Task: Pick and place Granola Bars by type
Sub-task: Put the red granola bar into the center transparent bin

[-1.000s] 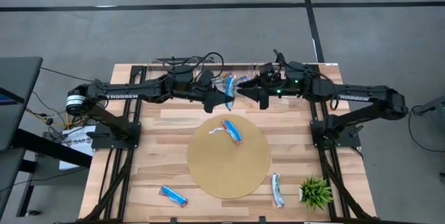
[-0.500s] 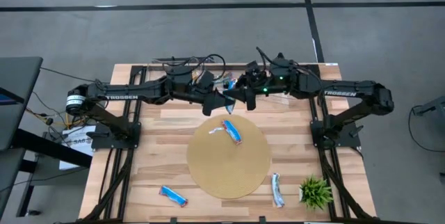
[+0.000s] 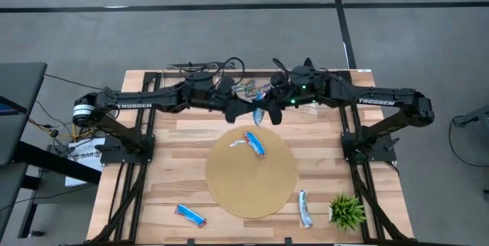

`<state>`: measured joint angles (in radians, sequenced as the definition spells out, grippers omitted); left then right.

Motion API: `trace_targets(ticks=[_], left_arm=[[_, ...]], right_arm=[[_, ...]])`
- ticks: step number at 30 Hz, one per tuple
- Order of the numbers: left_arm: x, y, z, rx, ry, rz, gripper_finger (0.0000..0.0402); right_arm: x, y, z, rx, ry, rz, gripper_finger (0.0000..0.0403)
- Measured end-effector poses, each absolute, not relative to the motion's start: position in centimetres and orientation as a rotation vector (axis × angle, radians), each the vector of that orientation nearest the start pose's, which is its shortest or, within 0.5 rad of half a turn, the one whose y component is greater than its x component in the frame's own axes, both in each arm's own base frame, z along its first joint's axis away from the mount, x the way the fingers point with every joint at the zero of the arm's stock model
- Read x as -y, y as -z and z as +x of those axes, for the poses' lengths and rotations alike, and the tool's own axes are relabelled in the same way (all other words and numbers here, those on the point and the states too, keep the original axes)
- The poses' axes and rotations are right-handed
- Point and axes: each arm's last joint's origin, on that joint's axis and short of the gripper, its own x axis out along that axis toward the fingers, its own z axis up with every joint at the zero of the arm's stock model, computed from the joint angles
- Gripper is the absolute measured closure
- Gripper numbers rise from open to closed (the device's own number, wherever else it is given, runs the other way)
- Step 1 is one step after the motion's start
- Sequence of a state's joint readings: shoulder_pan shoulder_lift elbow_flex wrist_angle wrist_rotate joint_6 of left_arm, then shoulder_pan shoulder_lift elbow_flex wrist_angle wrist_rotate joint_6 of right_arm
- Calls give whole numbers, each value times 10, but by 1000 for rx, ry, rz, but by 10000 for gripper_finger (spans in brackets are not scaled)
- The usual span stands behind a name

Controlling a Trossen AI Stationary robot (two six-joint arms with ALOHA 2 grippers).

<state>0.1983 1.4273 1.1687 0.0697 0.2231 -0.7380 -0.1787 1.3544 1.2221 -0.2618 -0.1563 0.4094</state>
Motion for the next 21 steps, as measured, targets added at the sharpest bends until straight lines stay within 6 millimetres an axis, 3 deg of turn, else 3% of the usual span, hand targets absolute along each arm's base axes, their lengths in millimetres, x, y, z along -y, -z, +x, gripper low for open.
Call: trace_targets(ticks=[3, 8, 13, 21], left_arm=[[-63, -338, 322, -221, -79, -785, 227], [-61, -326, 318, -355, -95, -799, 197], [-51, -314, 314, -512, -74, -807, 196], [-22, -292, 301, -819, -60, -748, 214]], right_arm=[[53, -340, 293, -490, 229, 443, 361], [71, -324, 276, -659, 582, 326, 361], [94, -313, 252, -817, 887, 229, 360], [131, -307, 223, -958, 1054, 264, 356]])
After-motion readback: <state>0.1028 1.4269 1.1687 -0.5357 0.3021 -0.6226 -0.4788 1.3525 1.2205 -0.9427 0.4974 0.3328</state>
